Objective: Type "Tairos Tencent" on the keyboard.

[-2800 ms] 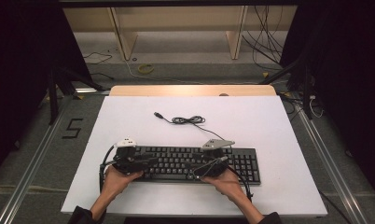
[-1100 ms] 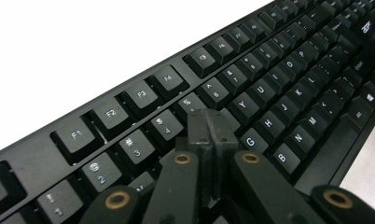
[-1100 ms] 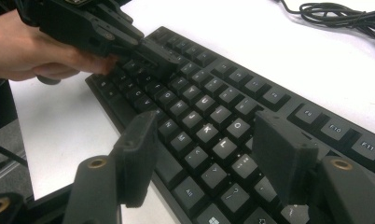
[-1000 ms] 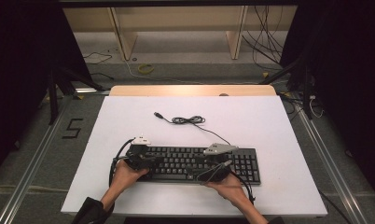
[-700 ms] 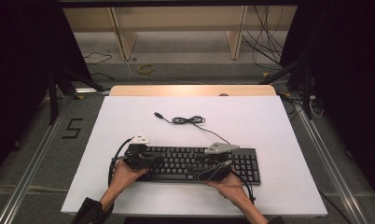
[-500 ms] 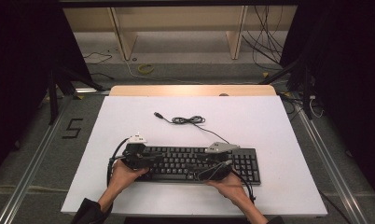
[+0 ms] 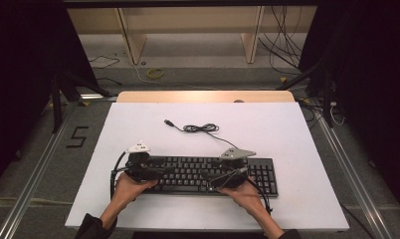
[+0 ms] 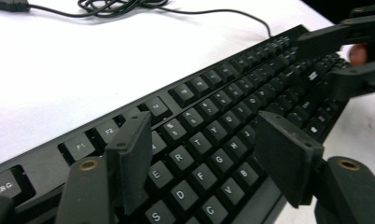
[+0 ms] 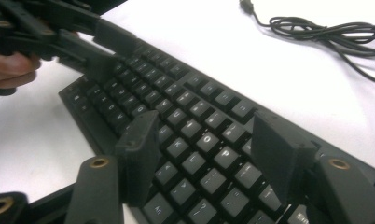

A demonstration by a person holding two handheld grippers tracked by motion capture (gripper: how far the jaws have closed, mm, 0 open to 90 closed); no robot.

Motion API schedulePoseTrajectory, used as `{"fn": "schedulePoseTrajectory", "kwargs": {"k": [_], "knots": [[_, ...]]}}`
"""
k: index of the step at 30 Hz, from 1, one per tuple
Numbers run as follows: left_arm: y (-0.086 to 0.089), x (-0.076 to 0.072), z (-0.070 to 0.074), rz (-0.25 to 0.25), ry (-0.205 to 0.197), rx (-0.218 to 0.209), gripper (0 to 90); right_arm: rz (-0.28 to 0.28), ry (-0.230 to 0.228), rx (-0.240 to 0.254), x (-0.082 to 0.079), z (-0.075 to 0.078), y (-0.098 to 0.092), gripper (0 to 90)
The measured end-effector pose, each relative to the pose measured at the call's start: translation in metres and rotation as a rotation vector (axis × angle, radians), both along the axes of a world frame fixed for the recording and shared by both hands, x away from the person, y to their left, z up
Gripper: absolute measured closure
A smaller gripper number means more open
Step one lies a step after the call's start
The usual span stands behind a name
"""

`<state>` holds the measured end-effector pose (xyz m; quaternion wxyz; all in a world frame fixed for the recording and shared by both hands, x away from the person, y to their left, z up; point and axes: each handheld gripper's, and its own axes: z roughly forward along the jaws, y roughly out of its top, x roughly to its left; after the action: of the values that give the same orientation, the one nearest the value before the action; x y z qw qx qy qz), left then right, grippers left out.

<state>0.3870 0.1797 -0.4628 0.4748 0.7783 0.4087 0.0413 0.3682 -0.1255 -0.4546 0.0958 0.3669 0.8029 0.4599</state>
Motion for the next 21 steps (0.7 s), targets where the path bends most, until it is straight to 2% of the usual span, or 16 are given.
{"fn": "schedulePoseTrajectory", "kwargs": {"k": [5, 10, 21], "knots": [[0.002, -0.006, 0.003, -0.004, -0.021, -0.018, 33.4, -0.014, -0.001, -0.008, 0.004, 0.000, 0.001, 47.8], [0.004, -0.009, 0.004, -0.001, -0.024, -0.031, 31.8, -0.017, -0.002, -0.028, 0.006, -0.001, 0.002, 53.5], [0.012, -0.017, 0.003, 0.011, -0.029, -0.038, 30.0, 0.006, 0.001, -0.045, 0.011, -0.004, 0.012, 73.2]]}}
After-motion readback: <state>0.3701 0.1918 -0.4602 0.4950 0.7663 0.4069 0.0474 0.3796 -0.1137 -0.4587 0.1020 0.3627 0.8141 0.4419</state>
